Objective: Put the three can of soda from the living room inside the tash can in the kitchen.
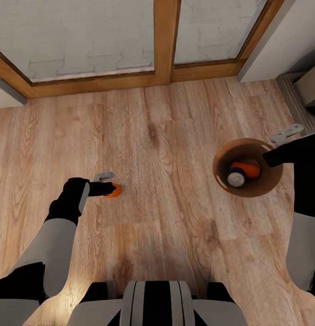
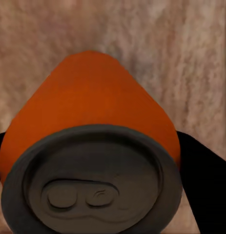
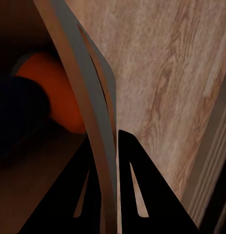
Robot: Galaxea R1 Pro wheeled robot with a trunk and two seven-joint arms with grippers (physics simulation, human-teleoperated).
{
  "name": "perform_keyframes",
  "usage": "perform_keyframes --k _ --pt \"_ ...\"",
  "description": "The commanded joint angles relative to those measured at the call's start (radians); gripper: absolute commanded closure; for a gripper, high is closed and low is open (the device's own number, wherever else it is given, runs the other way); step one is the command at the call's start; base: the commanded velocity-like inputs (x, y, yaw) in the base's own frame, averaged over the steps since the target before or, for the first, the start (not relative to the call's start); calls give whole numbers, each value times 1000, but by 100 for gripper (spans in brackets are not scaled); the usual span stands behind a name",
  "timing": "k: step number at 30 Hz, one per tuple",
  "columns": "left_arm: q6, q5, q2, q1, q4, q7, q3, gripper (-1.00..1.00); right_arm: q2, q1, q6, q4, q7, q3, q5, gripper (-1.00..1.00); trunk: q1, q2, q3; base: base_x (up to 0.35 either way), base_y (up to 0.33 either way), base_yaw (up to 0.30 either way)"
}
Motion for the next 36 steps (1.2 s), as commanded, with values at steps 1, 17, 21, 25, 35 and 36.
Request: perform_keyframes --k 1,17,21,25,35,36 --pt "0 -2 0 0 0 -1 0 100 1 0 2 0 6 -1 1 100 -4 7 3 0 0 0" --pt "0 -2 1 0 1 -1 0 100 6 2 3 -1 6 2 -1 100 -65 119 53 0 0 0" --pt "0 -2 2 0 7 -2 0 100 8 3 3 -1 6 4 -2 100 -81 147 66 0 0 0" --pt "0 -1 4 -1 12 -6 -1 100 13 4 3 -2 6 4 -3 100 -96 175 78 0 0 0" --pt "0 0 10 0 14 -7 -3 100 8 4 2 3 71 -3 -7 100 -134 245 110 0 0 0" --pt "0 0 10 0 14 -7 -3 100 7 4 2 3 90 -4 -6 100 -138 252 113 0 0 0"
